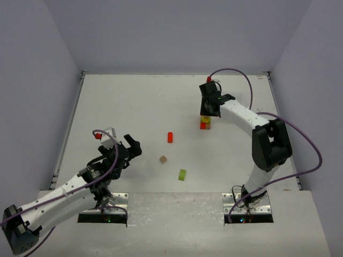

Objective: Build the wood block tower

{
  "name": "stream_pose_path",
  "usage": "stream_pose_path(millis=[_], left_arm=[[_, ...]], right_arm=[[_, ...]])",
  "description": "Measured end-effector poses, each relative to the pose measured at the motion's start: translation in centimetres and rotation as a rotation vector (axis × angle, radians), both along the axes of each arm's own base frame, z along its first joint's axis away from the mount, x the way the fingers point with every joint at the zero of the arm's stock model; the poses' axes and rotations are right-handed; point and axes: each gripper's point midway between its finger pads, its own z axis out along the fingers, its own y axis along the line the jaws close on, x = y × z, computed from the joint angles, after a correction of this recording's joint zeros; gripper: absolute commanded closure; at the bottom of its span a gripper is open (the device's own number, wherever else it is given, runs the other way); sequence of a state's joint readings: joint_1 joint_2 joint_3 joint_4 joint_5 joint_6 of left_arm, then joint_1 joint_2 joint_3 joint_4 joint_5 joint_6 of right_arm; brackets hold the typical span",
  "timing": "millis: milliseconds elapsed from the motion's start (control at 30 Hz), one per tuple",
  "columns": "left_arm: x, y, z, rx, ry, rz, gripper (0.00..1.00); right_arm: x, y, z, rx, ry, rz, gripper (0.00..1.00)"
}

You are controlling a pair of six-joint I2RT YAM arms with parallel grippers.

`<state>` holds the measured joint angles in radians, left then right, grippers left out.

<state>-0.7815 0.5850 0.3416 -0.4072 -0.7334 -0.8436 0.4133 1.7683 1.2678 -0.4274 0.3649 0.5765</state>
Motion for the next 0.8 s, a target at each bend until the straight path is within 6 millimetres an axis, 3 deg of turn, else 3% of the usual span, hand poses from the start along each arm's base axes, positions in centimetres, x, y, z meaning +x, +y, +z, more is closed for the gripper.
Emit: stream_pose_path(millis=[367,467,633,800], left_arm=[[-0.01,0.01,-0.12,0.005,0.004,0.000,0.00],[0.00,0.01,-0.12,0.004,0.004,0.000,0.00],[0.00,0.00,-0.11,0.004,0.004,0.000,0.00],[-0.01,0.01,-0.12,0.005,0.004,0.000,0.00]], right_arm=[[0.01,0.01,0.00,0.004,-0.001,-0.007,0.49],[0.01,0.02,0.00,0.005,-0.001,-0.007,0.38],[-0.02,0.08,-0.01,0.007,0.001,-0.004,0.01],[-0.09,0.04,-0.07,0.004,0.003,0.000,0.01]])
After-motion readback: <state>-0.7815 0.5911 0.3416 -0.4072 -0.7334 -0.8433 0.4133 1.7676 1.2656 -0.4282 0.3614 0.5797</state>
